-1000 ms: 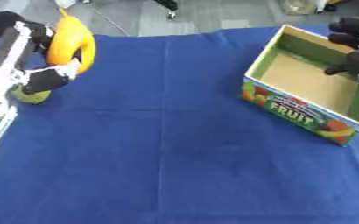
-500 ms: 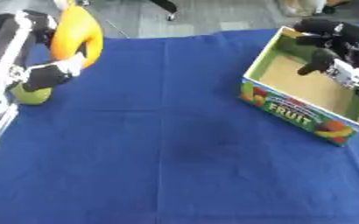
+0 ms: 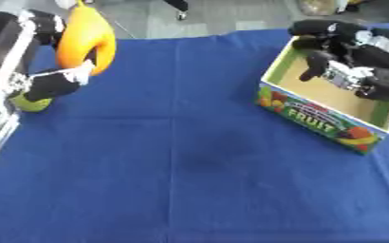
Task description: Pick up the objects with one hand, pass them to the other hand, and then place them into the box on the other side of the table.
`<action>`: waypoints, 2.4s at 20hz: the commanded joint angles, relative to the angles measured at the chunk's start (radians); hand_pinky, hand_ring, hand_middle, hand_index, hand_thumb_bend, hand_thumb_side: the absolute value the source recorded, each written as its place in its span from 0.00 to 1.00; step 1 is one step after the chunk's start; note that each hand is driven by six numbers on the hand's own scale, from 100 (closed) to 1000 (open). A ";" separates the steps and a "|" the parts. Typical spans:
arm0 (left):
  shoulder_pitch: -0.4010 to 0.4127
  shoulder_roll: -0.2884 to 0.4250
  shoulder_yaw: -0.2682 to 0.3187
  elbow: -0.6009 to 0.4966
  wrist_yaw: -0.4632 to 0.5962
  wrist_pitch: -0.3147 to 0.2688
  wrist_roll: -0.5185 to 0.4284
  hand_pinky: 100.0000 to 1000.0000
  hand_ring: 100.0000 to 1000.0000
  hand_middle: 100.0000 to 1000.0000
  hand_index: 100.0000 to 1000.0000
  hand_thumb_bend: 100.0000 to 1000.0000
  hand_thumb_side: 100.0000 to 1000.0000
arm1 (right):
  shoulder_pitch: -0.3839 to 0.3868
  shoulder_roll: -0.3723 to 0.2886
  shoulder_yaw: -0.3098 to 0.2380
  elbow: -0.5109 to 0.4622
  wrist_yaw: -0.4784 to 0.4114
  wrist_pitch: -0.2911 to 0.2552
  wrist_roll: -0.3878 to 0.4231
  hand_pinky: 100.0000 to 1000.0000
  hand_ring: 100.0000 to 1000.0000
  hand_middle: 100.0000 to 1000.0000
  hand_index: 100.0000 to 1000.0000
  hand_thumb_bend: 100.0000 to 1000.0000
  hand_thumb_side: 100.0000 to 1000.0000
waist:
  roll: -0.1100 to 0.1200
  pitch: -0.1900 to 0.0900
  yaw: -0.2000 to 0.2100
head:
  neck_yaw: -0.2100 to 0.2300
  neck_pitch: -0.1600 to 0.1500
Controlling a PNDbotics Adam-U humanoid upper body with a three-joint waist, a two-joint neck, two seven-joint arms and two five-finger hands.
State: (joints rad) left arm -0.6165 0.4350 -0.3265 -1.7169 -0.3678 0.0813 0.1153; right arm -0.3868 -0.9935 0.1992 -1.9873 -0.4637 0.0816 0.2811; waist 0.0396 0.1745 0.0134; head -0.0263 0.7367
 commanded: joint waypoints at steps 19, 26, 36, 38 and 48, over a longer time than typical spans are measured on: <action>-0.052 -0.026 -0.068 -0.046 0.101 -0.117 -0.059 0.28 0.28 0.25 0.28 0.00 0.00 | -0.153 0.006 0.088 -0.013 0.003 0.080 0.037 0.72 1.00 1.00 1.00 0.02 0.24 | -0.030 -0.029 0.021 | -0.027 -0.006; -0.085 -0.048 -0.095 -0.033 0.153 -0.144 -0.090 0.28 0.28 0.25 0.27 0.00 0.00 | -0.194 0.026 0.118 -0.013 0.011 0.090 0.035 0.72 1.00 1.00 1.00 0.02 0.21 | -0.031 -0.027 0.024 | -0.030 -0.002; -0.125 -0.098 -0.123 -0.039 0.168 -0.159 -0.118 0.28 0.28 0.25 0.27 0.00 0.00 | -0.230 0.051 0.151 -0.013 0.022 0.091 0.048 0.72 1.00 1.00 1.00 0.02 0.20 | -0.026 -0.021 0.036 | -0.052 0.005; -0.131 -0.107 -0.130 -0.040 0.170 -0.163 -0.126 0.28 0.28 0.25 0.27 0.00 0.00 | -0.236 0.056 0.156 -0.013 0.025 0.094 0.050 0.73 1.00 1.00 1.00 0.02 0.20 | -0.026 -0.020 0.037 | -0.055 0.011; -0.155 -0.147 -0.156 -0.063 0.182 -0.176 -0.156 0.28 0.28 0.25 0.27 0.00 0.00 | -0.246 0.069 0.169 -0.013 0.044 0.101 0.050 0.73 1.00 1.00 1.00 0.03 0.20 | -0.023 -0.009 0.052 | -0.073 0.012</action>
State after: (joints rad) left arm -0.7503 0.2891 -0.4854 -1.7563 -0.1905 -0.0926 -0.0366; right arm -0.6219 -0.9080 0.3769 -1.9874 -0.4259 0.1845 0.3328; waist 0.0223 0.1757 0.0638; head -0.0946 0.7542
